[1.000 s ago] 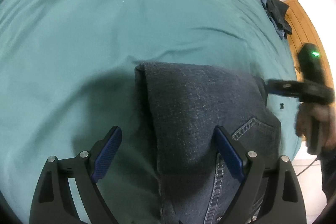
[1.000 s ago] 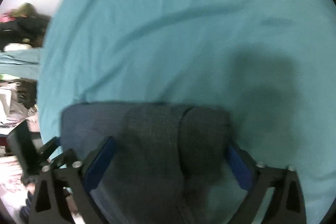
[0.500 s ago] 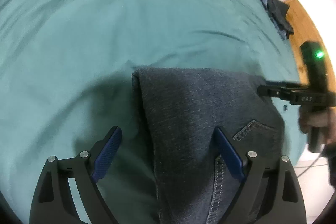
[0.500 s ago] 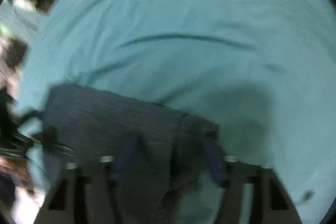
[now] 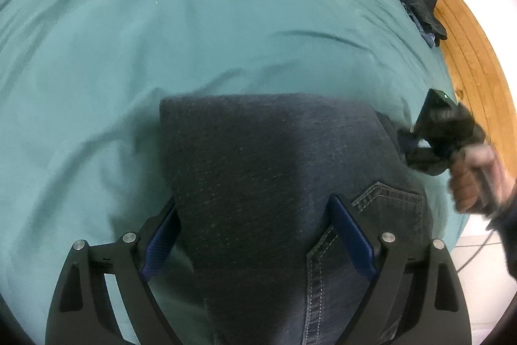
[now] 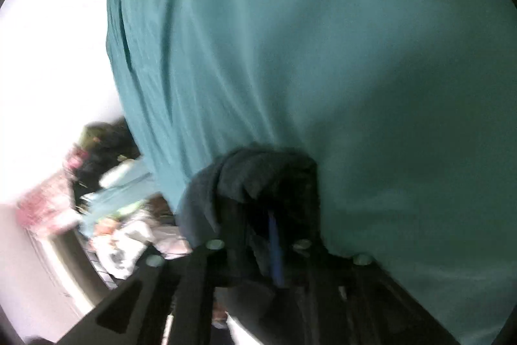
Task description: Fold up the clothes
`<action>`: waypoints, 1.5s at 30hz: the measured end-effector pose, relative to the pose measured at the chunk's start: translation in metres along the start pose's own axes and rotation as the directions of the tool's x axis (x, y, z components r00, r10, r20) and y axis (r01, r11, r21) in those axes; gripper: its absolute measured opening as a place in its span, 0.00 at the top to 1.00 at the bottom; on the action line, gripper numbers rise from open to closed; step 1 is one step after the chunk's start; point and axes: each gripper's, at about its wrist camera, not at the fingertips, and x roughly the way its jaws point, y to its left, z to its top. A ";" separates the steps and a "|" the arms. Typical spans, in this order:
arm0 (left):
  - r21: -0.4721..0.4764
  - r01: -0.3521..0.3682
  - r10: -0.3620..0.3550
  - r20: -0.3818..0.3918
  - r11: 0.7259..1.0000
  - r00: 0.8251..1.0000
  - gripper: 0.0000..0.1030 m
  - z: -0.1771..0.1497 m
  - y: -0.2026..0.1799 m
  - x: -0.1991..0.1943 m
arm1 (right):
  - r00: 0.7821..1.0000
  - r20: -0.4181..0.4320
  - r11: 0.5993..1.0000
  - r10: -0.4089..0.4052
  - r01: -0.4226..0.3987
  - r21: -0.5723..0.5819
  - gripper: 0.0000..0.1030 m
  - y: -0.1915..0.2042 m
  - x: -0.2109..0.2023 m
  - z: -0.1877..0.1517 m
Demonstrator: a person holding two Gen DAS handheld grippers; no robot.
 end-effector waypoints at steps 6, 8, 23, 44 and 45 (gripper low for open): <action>-0.002 -0.001 0.001 -0.009 1.000 1.000 0.12 0.003 0.002 0.000 | 0.932 0.185 0.880 -0.311 0.356 -0.315 0.14 0.077 -0.027 -0.044; 0.008 -0.021 0.021 -0.001 1.000 1.000 0.12 0.003 -0.001 -0.002 | 0.895 0.254 0.801 -0.366 0.442 -0.403 0.14 0.101 -0.030 -0.060; -0.042 0.020 -0.018 0.039 0.999 0.999 0.11 -0.001 0.006 -0.005 | 0.992 -0.104 0.989 0.070 -0.083 -0.121 0.81 0.006 0.010 -0.052; -0.089 -0.067 0.071 0.042 0.994 0.997 0.11 -0.041 0.009 -0.033 | 0.906 0.204 0.753 -0.370 0.421 -0.506 0.87 0.055 0.007 -0.101; -0.090 -0.067 0.071 0.039 0.994 0.997 0.11 -0.041 0.010 -0.032 | 0.916 0.191 0.762 -0.352 0.399 -0.510 0.88 0.055 0.000 -0.100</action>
